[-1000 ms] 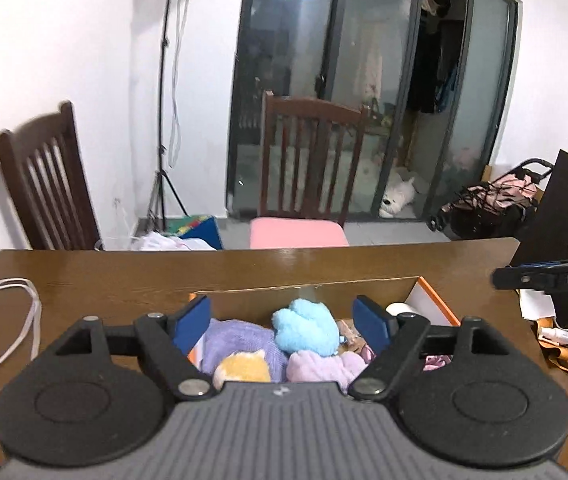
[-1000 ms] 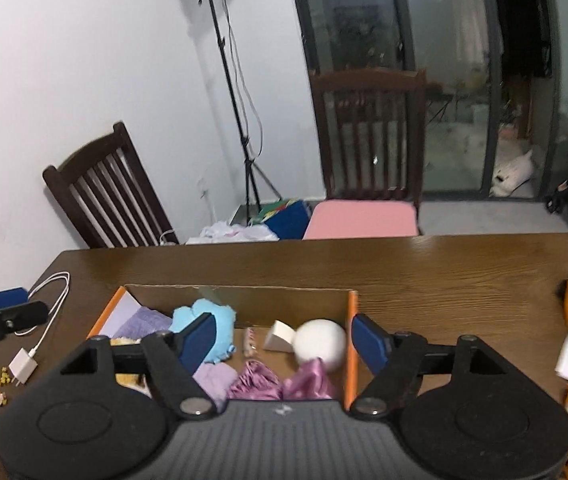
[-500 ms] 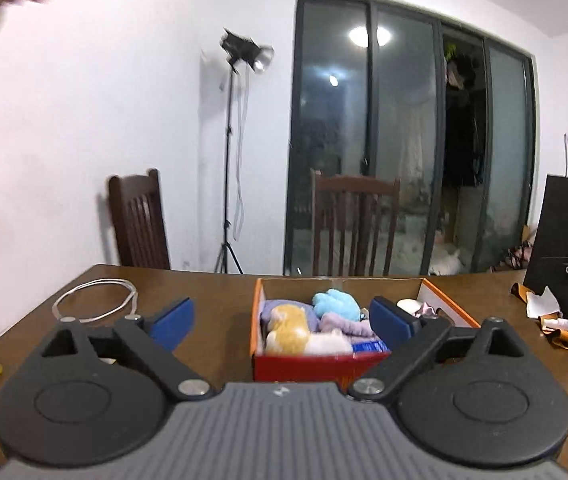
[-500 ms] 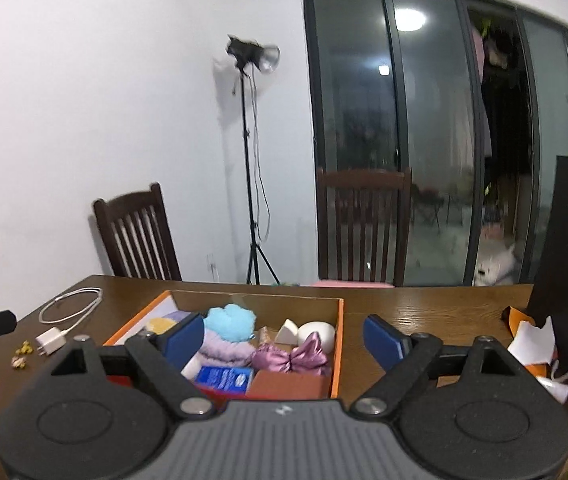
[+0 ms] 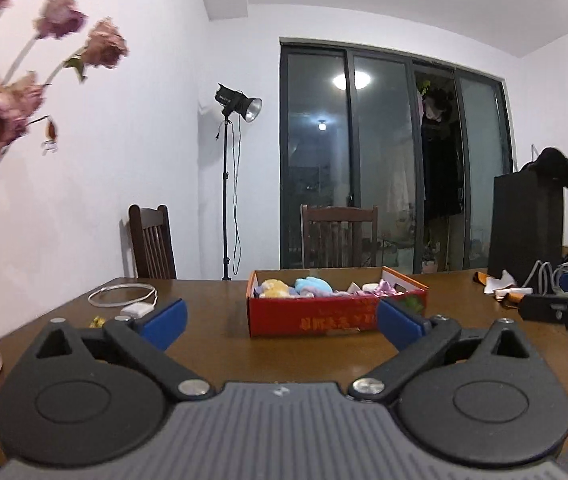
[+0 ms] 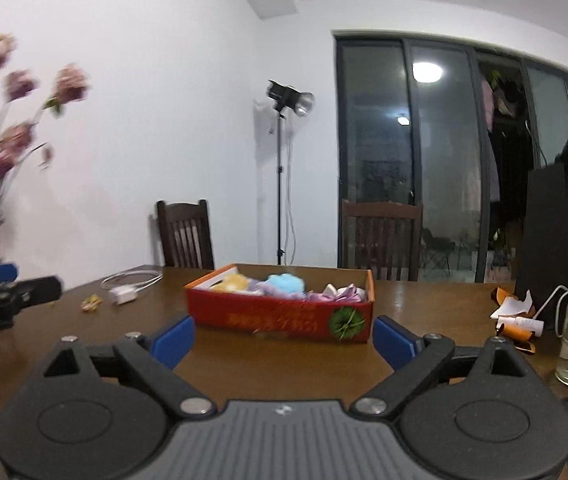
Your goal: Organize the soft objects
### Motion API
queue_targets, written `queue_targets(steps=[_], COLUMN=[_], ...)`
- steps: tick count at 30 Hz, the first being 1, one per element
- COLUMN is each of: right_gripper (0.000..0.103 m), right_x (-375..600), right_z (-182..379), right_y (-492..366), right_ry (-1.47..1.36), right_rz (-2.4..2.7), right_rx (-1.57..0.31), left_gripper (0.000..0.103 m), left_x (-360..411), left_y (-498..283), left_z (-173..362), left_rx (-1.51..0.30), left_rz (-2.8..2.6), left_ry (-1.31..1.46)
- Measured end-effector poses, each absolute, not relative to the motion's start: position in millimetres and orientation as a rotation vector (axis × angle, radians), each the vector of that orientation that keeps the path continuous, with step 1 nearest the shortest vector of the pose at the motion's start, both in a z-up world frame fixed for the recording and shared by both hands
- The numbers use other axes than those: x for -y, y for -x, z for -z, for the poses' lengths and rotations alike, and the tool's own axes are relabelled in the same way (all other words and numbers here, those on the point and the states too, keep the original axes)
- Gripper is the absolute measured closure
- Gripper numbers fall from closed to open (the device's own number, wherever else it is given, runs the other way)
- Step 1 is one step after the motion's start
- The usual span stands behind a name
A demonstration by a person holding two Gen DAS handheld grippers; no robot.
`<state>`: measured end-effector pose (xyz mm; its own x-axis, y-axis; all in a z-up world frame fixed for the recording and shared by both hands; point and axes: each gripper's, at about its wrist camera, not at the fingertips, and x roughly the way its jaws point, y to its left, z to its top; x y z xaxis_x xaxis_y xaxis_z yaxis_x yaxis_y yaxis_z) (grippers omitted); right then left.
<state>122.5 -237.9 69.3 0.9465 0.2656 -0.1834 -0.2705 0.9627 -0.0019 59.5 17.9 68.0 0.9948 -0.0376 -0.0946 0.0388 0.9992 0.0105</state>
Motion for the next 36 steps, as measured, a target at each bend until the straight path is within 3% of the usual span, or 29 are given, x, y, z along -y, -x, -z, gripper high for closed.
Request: queue_targets(steps=[2,9,36], right_gripper=[0.000,0.000,0.000], right_x=[234.5,225.0,226.7], right_z=[-59.4,-31.3,-22.6], right_y=[-89.0,-44.5,-52.0], right_ry=[0.036,0.097,0.004], right_rz=[-0.266,-0.247,-0.254], right_rx=[-0.149,-0.149,-0.182], left_gripper=[0.000,0.000,0.000], left_x=[-17.3,-13.1,-13.8], left_y=[-33.0,-11.2,-15.1], left_z=[-55.0,-18.8,-29.7], left_rx=[-0.090,-0.181,-0.169], left_rz=[0.034,0.027,0.042], left_ry=[0.001,-0.013,-0.030])
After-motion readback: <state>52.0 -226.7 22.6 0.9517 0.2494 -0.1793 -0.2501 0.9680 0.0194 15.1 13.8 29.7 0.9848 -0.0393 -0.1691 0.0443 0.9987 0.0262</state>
